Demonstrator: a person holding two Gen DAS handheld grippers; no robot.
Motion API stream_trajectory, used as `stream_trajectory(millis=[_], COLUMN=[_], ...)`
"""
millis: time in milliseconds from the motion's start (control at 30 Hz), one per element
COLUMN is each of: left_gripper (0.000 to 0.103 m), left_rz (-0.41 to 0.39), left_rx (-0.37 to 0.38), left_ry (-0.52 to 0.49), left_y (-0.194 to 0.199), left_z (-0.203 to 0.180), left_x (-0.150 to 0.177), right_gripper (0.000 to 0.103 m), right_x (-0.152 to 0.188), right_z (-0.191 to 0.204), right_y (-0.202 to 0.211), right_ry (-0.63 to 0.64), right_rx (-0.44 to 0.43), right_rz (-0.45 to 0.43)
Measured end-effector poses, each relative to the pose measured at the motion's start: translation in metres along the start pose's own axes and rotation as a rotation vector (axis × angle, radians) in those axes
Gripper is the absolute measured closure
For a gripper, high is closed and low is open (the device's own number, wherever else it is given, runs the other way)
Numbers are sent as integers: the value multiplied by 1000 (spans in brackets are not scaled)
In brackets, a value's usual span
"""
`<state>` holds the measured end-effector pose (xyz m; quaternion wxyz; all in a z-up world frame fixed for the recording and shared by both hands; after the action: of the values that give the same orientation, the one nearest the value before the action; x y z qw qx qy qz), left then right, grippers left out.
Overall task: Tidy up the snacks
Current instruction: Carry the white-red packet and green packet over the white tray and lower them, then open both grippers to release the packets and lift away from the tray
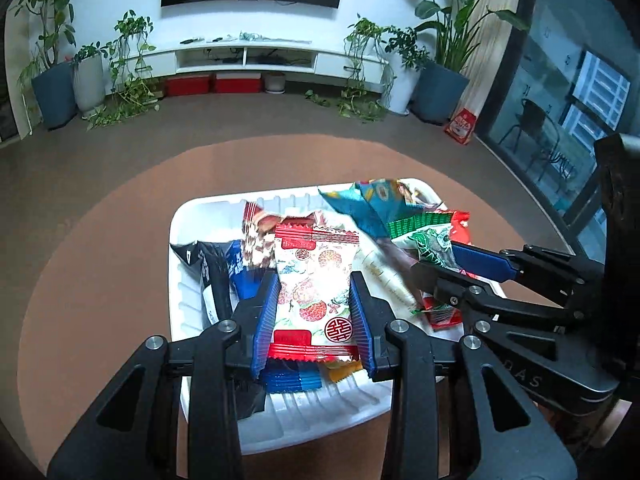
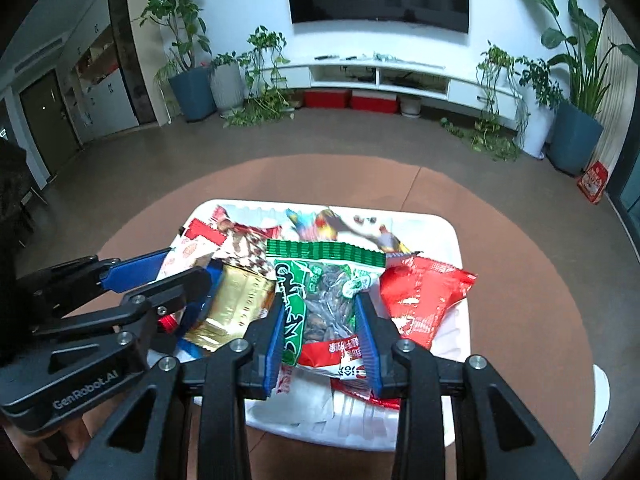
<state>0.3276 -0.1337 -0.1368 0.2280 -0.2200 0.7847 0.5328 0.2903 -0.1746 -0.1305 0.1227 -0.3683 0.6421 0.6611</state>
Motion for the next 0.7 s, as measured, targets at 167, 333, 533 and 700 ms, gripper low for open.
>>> stream_trajectory(millis=[167,333,533,700], left_gripper=[70,69,60,52], left_rz=[26,32,21,7], left_rx=[-11,-20,-43,-56], left_ry=[7,-1,2,7], left_y=[-29,-45,-53,-48], left_z=[4,6,10,13], left_x=[8,12,10,8], right_gripper=[66,65,62,59], right_x=[5,9,9,9], right_z=[3,8,12,13], right_y=[-10,-9,-7,-3], right_ry=[21,31,34,36], right_rx=[3,11,29,54], right_rz=[8,9,12,8])
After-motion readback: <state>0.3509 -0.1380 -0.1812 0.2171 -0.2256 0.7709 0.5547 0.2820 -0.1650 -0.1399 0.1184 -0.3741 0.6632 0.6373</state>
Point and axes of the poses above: each gripper's, at about its wrist camera, not at the fingertips, and y roughly against the way its jaws point, z to its left, x to its underside, the point moved 9 cm from there along -y, roughly the way its jaws point, and after that the axes turned 15 degrees about y, right-handed, at the moved point
